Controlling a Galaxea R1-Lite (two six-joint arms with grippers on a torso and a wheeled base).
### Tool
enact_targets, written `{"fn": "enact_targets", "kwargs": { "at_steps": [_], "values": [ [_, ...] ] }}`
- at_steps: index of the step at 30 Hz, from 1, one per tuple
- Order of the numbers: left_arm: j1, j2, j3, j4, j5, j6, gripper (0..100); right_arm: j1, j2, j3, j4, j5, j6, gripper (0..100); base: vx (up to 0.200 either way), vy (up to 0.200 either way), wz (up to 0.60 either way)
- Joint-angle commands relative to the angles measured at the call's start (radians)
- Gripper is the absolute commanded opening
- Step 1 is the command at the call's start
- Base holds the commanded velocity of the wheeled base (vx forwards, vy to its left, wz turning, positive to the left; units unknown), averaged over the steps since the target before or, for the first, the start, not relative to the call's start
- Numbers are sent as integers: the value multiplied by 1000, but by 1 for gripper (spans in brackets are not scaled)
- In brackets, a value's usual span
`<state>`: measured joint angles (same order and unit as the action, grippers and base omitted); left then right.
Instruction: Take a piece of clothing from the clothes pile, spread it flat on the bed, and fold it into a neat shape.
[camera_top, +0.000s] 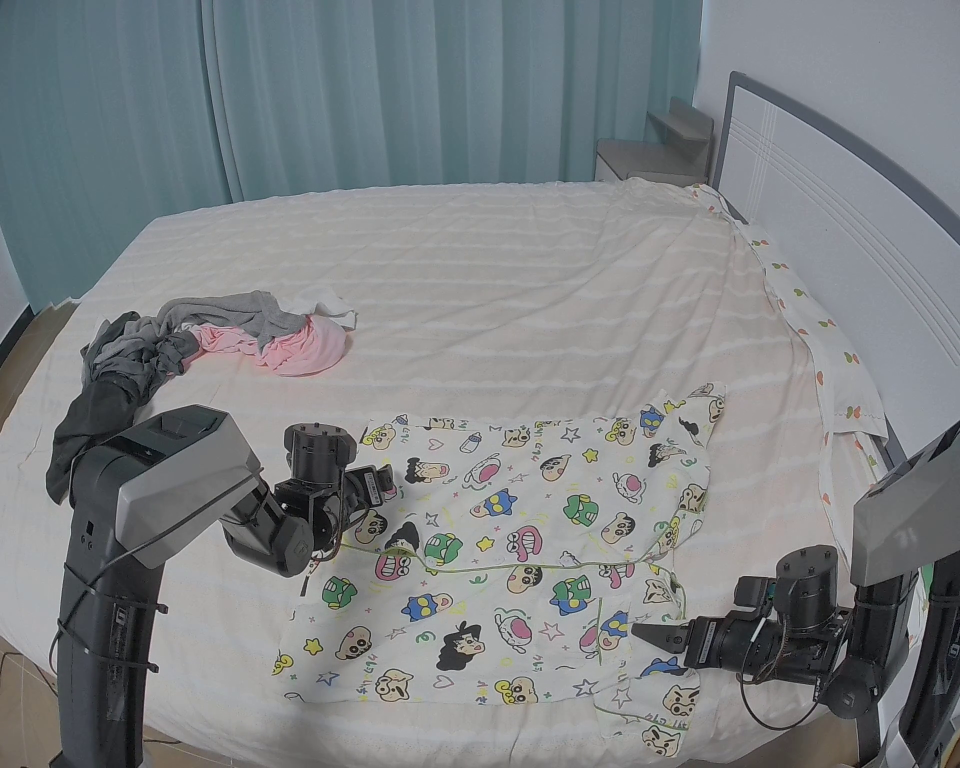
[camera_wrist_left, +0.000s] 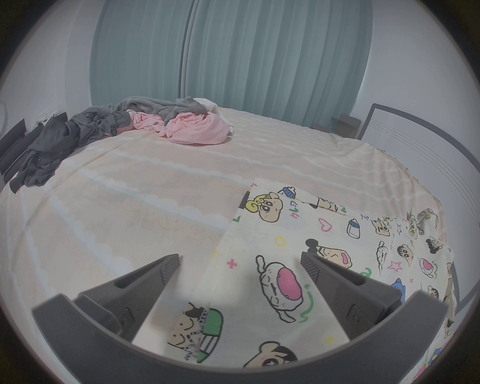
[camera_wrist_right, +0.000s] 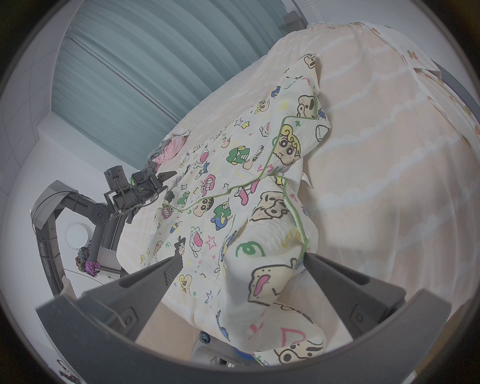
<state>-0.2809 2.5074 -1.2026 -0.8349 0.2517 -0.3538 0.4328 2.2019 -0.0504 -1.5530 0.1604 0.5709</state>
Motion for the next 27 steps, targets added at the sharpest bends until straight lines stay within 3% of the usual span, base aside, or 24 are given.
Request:
{"fn": "enact_targets", "kwargs": {
  "at_steps": [1, 18, 19, 27],
  "values": [
    [-4, 13, 0, -3, 0, -1, 100, 0, -2, 0, -16, 1, 0, 100, 0, 0, 0],
    [-6, 68, -35, -3, 0, -7, 100, 0, 12, 0, -15, 1, 0, 100, 0, 0, 0],
    [-6, 68, -35, -3, 0, -7, 0, 1, 12, 0, -15, 1, 0, 100, 0, 0, 0],
    [-4, 70, -32, -3, 0, -7, 0, 0, 12, 0, -15, 1, 0, 100, 0, 0, 0]
  ]
}}
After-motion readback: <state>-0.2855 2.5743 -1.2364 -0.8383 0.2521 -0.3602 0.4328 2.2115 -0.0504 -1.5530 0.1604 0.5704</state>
